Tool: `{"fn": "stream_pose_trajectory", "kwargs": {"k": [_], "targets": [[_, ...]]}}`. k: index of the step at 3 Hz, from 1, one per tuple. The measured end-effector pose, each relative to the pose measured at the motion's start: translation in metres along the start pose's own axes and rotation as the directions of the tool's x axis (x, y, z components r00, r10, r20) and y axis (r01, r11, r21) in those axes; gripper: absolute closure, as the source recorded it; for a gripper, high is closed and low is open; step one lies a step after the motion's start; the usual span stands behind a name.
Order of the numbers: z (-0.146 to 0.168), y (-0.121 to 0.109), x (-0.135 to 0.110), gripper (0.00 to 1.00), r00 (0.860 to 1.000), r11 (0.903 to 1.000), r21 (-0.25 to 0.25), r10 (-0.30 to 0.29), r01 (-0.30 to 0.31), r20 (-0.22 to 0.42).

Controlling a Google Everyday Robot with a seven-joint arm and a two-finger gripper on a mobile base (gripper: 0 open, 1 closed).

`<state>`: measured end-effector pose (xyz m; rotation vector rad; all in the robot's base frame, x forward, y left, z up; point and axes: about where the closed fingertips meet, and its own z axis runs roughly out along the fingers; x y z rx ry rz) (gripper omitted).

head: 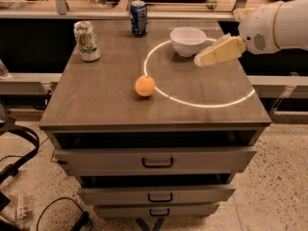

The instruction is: Pick 7up can

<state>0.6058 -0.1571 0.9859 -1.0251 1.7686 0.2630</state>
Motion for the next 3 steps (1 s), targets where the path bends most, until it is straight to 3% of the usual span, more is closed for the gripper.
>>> {"fn": "stream_pose_trajectory", "kwargs": {"k": [1, 2, 3], "targets": [[0.041, 0.026, -0.023, 0.00, 0.998, 0.9959, -0.090, 0.003, 0.004, 0.071], [0.094, 0.064, -0.055, 0.00, 0.986, 0.9807, -0.195, 0.018, 0.015, 0.164], [0.139, 0.095, -0.084, 0.00, 0.969, 0.9638, -0.265, 0.038, 0.029, 0.245]]}}
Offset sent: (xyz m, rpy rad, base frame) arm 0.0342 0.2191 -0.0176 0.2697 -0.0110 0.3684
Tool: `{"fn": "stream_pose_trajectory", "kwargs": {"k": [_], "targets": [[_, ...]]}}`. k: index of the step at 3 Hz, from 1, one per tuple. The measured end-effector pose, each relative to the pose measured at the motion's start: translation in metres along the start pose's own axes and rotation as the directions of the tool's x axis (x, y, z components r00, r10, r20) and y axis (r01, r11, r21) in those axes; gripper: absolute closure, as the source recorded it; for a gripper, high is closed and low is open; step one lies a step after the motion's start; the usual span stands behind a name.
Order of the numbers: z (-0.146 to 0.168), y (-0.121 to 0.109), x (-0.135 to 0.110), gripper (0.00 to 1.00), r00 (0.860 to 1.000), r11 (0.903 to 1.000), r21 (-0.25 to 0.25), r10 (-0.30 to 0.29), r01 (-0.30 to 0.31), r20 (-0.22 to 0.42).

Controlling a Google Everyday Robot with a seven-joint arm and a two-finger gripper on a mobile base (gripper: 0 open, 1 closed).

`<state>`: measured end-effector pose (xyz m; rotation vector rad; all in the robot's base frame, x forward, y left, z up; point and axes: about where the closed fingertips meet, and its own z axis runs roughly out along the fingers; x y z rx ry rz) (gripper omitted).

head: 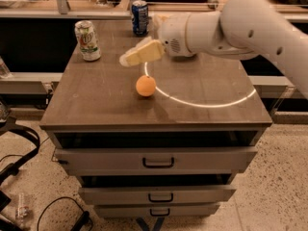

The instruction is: Pick 7up can

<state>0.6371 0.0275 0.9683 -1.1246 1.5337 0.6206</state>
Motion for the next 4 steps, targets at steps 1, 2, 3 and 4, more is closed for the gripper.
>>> {"fn": "stream_pose_trajectory", "kwargs": {"k": [1, 2, 3, 4], "targets": [[0.072, -0.007, -0.007, 0.00, 0.998, 0.9994, -0.015, 0.031, -0.030, 0.052], [0.115, -0.015, -0.010, 0.00, 0.995, 0.9976, -0.009, 0.069, -0.069, 0.075], [0.149, -0.020, -0.005, 0.00, 0.987, 0.9931, 0.001, 0.117, -0.117, 0.108], [0.188, -0.020, -0.006, 0.00, 0.980, 0.9931, -0.001, 0.116, -0.117, 0.159]]}}
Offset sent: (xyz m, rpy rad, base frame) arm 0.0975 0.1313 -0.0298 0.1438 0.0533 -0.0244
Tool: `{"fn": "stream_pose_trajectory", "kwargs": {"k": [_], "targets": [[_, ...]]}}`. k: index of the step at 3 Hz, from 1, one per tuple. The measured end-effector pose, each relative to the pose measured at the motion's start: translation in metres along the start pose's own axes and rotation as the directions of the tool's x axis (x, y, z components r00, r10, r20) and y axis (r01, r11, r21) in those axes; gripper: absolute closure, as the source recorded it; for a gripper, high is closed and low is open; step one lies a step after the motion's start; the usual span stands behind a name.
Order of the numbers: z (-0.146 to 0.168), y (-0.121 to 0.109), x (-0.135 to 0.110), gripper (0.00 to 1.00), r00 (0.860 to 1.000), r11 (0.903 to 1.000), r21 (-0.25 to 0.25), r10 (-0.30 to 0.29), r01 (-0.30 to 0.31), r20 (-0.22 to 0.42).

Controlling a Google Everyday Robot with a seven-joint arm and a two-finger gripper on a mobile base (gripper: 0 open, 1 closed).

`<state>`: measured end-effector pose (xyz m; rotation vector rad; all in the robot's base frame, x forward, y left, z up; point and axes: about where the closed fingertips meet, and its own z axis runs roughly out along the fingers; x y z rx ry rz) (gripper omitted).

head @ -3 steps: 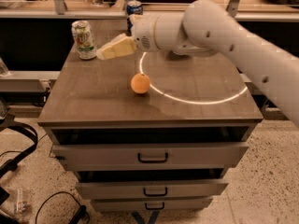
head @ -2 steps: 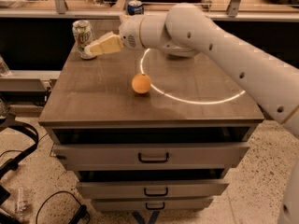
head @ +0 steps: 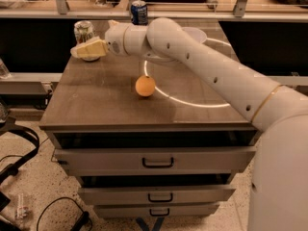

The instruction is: Pick 7up can

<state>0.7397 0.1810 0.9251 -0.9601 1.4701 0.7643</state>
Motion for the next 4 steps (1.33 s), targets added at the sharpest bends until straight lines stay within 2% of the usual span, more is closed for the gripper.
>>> {"fn": "stream_pose_trajectory", "kwargs": {"k": [1, 3, 4], "targets": [[0.019, -0.003, -0.001, 0.00, 0.999, 0.9998, -0.005, -0.021, 0.021, 0.037], [0.047, -0.005, -0.003, 0.00, 0.998, 0.9992, -0.013, -0.037, 0.038, 0.058], [0.059, -0.005, -0.002, 0.18, 0.998, 0.9992, -0.021, -0.033, 0.034, 0.045]]}}
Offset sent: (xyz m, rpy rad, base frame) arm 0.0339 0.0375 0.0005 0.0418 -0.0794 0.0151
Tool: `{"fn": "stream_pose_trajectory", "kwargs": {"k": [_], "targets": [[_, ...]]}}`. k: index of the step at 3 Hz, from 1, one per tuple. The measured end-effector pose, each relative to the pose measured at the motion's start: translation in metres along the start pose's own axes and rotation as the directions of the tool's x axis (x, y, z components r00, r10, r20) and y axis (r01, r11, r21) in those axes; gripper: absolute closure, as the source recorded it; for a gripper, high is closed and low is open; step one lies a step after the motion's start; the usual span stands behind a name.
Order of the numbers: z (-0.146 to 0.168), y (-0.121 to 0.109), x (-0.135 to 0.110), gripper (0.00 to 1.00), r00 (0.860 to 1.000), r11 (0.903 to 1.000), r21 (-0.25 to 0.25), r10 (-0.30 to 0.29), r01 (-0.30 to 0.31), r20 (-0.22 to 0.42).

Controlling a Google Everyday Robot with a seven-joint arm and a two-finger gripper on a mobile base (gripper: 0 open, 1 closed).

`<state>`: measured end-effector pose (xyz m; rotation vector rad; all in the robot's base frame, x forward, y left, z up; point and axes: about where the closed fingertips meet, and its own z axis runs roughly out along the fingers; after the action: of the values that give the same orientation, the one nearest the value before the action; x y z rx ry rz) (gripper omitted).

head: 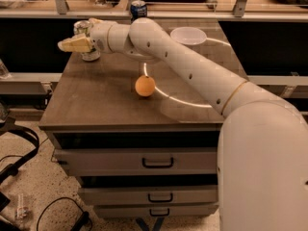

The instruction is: Pick 7up can

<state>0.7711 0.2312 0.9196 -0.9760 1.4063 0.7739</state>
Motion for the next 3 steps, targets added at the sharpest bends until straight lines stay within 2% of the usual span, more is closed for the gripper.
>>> {"fn": "stream_pose_trajectory", "kwargs": {"k": [3], "targets": [[0.0150, 0.0019, -0.0023, 0.87, 1.000, 0.9999, 0.003, -0.016, 0.016, -0.009]]}}
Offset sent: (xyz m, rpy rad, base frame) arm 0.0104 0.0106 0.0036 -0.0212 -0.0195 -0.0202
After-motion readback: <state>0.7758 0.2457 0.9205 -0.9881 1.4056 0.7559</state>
